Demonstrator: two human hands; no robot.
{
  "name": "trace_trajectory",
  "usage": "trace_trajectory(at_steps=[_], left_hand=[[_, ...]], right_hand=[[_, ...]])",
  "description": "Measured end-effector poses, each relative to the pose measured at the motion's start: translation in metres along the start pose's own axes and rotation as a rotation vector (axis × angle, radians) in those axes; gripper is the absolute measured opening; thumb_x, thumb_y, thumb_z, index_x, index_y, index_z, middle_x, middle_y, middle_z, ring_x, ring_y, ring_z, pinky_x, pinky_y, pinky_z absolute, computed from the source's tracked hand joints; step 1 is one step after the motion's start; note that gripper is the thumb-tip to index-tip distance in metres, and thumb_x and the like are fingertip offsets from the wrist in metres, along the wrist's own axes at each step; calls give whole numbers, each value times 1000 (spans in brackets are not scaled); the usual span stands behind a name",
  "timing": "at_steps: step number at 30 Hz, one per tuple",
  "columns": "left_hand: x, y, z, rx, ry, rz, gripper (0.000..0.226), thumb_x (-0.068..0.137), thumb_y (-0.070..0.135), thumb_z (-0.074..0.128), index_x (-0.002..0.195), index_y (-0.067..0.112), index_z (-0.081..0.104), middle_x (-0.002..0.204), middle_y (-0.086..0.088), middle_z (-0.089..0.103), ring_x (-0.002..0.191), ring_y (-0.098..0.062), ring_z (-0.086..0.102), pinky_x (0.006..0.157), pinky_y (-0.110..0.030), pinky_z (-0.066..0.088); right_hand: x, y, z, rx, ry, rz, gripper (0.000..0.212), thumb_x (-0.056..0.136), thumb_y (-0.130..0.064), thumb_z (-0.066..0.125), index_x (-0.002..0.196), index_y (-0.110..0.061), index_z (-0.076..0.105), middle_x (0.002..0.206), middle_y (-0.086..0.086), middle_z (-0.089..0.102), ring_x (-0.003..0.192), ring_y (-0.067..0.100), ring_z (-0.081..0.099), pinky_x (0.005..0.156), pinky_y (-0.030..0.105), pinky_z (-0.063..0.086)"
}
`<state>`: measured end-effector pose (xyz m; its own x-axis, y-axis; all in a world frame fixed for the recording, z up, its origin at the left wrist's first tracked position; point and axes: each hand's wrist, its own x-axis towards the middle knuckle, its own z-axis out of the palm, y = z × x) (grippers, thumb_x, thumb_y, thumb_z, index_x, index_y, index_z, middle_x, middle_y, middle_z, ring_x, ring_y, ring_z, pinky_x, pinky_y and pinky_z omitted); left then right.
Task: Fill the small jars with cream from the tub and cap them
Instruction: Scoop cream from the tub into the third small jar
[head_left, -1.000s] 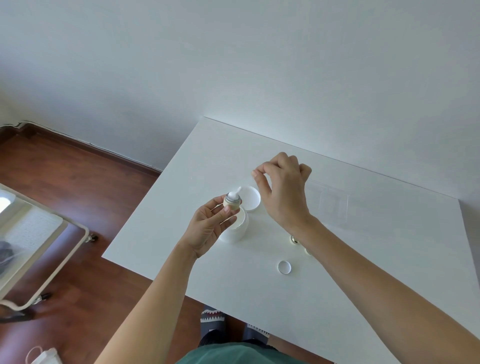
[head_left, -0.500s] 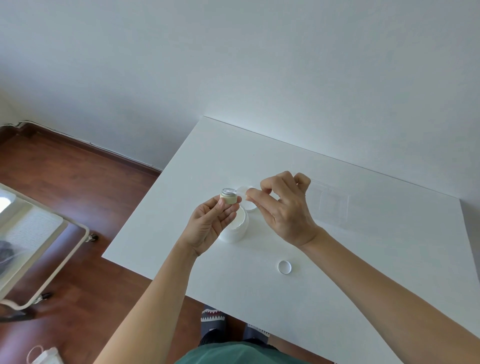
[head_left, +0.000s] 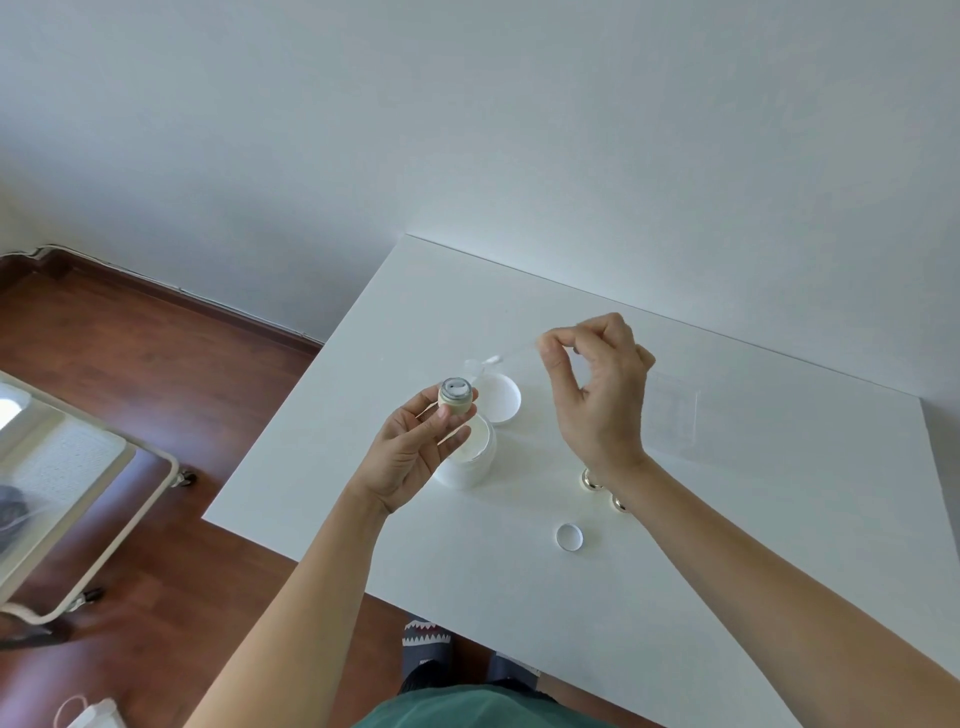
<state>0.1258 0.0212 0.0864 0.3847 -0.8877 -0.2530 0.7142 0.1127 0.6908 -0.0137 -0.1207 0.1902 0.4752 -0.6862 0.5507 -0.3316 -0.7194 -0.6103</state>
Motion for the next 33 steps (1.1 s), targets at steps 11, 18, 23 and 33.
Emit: trace_trajectory(at_steps=[11,18,23,33], left_hand=[[1,1,2,-23,-40,-25,34,89,3,58,117,20,69,120,-4,70,116,-19,66,88,-31,56],[1,0,-3,-10,-52,-32,34,90,4,58,117,20,70,121,-3,70,117,-20,66,90,-31,55],[-2,1,-13,-40,-52,-12,31,91,7,62,120,18,65,129,-11,66,119,-27,64,92,-32,55],[-20,2,-34,-68,85,6,32,92,7,53,123,9,62,122,-9,69,105,-24,70,89,-27,57]], right_hand=[[6,11,13,91,-347,566,26,89,-34,59,76,-15,70,65,-5,50,65,6,47,87,39,35],[11,21,11,-23,-325,441,25,92,-35,55,81,-17,68,83,2,56,89,19,53,82,31,22],[15,30,11,88,-222,492,24,90,-35,57,79,-17,69,79,-3,55,74,9,48,85,37,32],[-37,36,72,-420,-425,-168,18,85,-21,67,67,-19,67,77,0,55,72,24,52,71,34,23]])
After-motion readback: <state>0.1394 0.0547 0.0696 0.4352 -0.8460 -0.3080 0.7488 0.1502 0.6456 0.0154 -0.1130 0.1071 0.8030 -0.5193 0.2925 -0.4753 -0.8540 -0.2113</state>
